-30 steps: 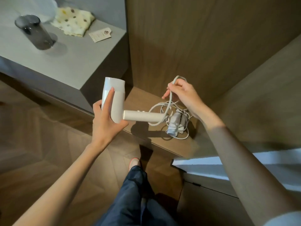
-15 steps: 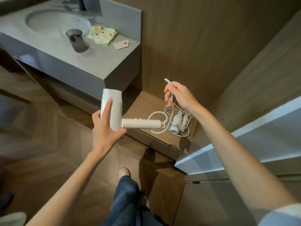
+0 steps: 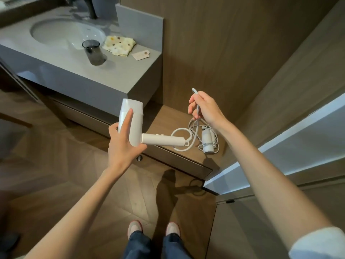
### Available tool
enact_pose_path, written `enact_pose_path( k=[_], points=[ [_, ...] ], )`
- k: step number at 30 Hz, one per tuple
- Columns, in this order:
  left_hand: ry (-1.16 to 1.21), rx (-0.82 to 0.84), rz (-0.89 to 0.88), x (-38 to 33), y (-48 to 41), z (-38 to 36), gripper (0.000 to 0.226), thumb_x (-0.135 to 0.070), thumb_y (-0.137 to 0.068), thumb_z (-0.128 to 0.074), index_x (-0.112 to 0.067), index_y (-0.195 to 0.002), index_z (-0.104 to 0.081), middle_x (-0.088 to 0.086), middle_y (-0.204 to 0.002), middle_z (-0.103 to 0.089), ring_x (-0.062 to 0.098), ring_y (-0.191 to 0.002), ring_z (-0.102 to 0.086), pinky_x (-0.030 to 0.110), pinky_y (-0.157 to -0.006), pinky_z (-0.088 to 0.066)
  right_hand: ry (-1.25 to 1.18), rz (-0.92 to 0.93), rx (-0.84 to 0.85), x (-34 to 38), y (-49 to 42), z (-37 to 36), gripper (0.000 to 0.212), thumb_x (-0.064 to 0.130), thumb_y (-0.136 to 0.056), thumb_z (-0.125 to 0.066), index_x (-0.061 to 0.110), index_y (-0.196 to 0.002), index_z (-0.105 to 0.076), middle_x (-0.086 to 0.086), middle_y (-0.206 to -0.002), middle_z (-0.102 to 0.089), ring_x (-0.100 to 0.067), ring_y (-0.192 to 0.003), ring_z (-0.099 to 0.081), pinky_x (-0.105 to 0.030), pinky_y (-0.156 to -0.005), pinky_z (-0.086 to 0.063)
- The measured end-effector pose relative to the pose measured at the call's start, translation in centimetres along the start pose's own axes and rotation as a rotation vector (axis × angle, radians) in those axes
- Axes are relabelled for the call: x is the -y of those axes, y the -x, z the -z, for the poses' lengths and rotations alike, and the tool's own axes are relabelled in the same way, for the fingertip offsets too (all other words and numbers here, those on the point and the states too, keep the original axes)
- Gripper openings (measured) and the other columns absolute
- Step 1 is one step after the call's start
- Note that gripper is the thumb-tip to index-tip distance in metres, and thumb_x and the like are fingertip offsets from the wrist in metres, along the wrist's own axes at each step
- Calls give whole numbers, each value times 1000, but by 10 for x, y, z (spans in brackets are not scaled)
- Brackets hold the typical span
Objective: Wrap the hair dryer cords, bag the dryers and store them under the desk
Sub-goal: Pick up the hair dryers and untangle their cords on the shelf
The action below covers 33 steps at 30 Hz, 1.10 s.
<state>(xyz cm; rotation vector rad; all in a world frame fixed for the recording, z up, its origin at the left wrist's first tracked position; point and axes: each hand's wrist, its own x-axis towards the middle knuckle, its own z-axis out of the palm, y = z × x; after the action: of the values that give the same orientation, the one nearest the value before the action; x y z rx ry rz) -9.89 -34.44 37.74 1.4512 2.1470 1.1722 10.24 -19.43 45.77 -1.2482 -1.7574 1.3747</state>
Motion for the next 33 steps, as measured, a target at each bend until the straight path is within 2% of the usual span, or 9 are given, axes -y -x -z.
enact_pose_path(
  k=[4,9,13,16,22,25,28,31,33],
  points=[
    [-20,95,-23,15,-9,-7,105,-26,-66,-84,-43,-146,-18,6,-135,-31,8,-106,-35,35,-87,-47,2,-108,-54,-16,7,-6,26,19,-103,-30,13,-86,-49,-6,-70,-58,-11,-47,-47,-16,-45,-42],
    [-47,210,-52,30,-22,-25,103,-26,-67,-82,-46,-144,-17,4,-133,-30,10,-106,-37,35,-86,-50,-10,-220,-135,-43,10,-7,26,18,-103,-30,7,-99,-53,-6,-73,-58,-17,-55,-52,-14,-43,-42],
    [-77,305,-64,39,-33,-46,104,-25,-67,-81,-52,-142,-14,3,-129,-30,15,-102,-44,38,-84,-52,-7,-305,-163,-78,2,-2,29,17,-102,-35,4,-114,-58,-4,-75,-59,-13,-61,-57,-20,-57,-48],
    [-91,350,-44,47,-44,-68,104,-28,-67,-81,-53,-142,-14,4,-130,-30,14,-102,-41,41,-88,-51,17,-353,-182,-108,-13,4,29,16,-102,-36,5,-117,-58,-2,-74,-57,-11,-65,-56,-24,-66,-51],
    [-128,418,14,62,-73,-138,101,-35,-69,-81,-46,-144,-15,8,-135,-29,26,-113,-44,45,-94,-48,123,-384,-98,-175,-67,22,31,13,-101,-38,9,-126,-55,-4,-83,-59,-17,-81,-58,-35,-79,-52],
    [-161,446,65,70,-91,-182,101,-41,-68,-80,-45,-145,-14,9,-136,-28,30,-115,-42,48,-94,-47,140,-368,-23,-208,-100,30,30,9,-100,-39,7,-125,-56,-3,-77,-58,-25,-77,-54,-38,-69,-47],
    [-163,464,131,78,-108,-223,102,-39,-69,-80,-44,-146,-13,11,-134,-28,34,-114,-41,51,-94,-46,178,-346,15,-237,-135,38,29,7,-99,-41,6,-121,-60,3,-68,-56,-19,-68,-53,-32,-65,-44],
    [-166,460,193,90,-125,-259,104,-33,-68,-82,-44,-146,-13,12,-136,-27,36,-115,-42,51,-96,-44,162,-350,60,-262,-163,39,27,5,-98,-43,6,-118,-60,2,-67,-55,-1,-56,-51,-14,-57,-40],
    [-168,464,225,100,-133,-280,105,-32,-68,-82,-43,-147,-13,13,-137,-26,37,-116,-42,52,-97,-43,150,-362,73,-280,-179,37,27,6,-98,-43,8,-118,-61,2,-68,-55,0,-59,-52,-15,-60,-42]
  ],
)
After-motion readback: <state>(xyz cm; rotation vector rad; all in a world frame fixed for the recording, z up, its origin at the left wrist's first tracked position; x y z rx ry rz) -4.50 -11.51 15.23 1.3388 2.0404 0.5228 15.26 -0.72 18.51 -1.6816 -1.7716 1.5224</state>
